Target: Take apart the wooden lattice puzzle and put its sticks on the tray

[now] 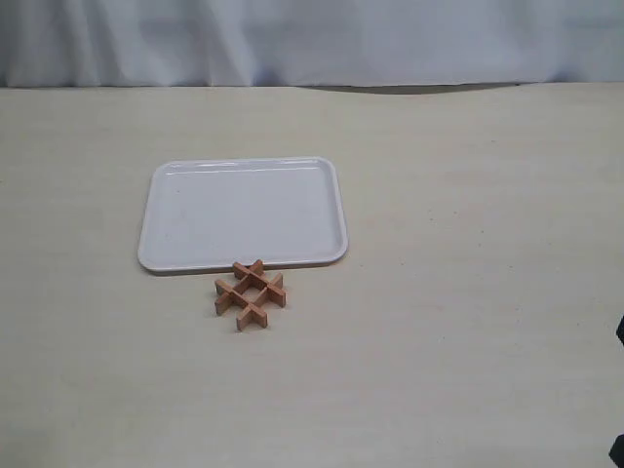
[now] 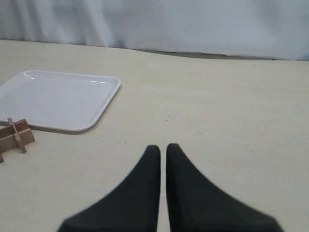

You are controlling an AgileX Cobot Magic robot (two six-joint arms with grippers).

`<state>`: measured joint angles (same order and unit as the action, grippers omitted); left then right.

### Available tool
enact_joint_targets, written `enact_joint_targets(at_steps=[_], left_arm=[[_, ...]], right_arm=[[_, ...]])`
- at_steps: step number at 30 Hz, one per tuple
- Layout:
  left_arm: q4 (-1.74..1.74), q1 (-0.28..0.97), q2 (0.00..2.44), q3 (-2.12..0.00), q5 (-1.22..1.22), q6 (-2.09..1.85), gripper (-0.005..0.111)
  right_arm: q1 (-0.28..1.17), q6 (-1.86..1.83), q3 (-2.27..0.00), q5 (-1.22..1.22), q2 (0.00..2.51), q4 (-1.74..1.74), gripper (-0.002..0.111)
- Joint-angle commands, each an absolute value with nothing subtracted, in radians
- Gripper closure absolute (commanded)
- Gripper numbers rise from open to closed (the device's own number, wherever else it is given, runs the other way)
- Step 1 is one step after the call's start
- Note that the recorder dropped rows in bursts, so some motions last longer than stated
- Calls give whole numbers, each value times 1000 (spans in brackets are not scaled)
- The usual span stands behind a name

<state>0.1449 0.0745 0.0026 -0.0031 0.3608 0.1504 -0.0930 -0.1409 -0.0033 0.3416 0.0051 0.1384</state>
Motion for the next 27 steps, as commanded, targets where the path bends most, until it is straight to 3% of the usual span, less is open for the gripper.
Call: enact_joint_targets(at_steps=[1, 24, 27], left_arm=[[145, 82, 0, 0, 355, 150, 107], [145, 82, 0, 0, 355, 150, 107], [145, 82, 0, 0, 355, 150, 107]], right_arm=[[-93, -144, 0, 343, 0, 141, 104], [-93, -137, 0, -202, 0, 145, 104], [-93, 45, 0, -350, 0, 148, 104]])
